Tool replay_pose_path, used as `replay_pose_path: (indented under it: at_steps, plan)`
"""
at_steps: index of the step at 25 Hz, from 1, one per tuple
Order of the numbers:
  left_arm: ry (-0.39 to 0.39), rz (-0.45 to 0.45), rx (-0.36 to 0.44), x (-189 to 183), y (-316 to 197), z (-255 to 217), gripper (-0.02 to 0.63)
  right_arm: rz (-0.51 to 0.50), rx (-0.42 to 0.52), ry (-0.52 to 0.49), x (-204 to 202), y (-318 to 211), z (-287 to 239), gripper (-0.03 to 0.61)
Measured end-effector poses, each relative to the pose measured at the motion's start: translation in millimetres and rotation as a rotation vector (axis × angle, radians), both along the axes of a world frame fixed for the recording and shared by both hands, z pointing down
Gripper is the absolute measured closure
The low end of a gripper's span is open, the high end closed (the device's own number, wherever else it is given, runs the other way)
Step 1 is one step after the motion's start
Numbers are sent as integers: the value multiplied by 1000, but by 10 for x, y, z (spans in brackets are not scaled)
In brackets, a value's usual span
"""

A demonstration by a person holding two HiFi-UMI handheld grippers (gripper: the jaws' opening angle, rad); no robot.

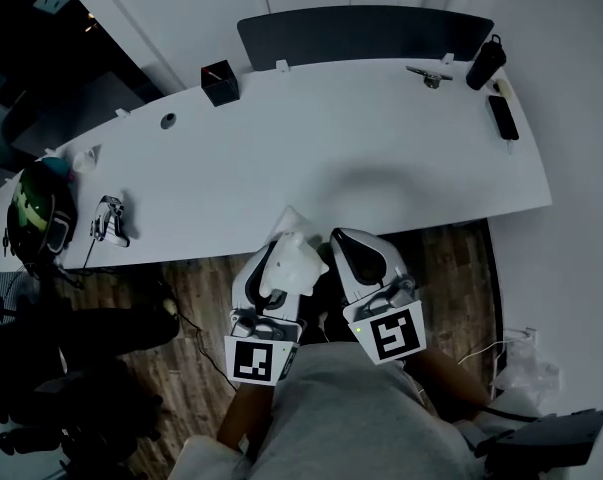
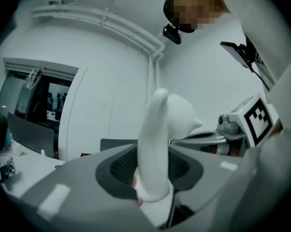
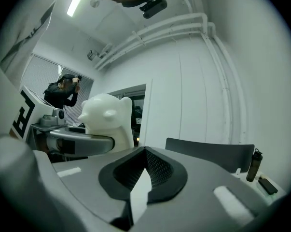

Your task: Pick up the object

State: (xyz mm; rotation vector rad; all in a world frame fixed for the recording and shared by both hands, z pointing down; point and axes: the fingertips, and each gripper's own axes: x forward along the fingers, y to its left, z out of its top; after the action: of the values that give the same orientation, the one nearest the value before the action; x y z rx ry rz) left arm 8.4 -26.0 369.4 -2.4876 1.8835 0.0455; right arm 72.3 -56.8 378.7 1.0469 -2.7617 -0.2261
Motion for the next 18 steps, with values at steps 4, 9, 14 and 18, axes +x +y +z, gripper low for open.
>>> replay_pose_path:
  at_steps: [4,9,14,18]
  plan:
    - [4,-4,18,-103,150,-69,476,-25,-13,4,-112,121,13,575]
    - [5,-26,-24,-354,357,-38,476,-32,-20,7,-348,346,-12,575]
    - [27,16,-24,-569,625,-26,476,1,-29,2,-571,652,-34,575]
    - [61,50,-30,-629,758,12,476,98,-46,-85,-540,764,-87,577]
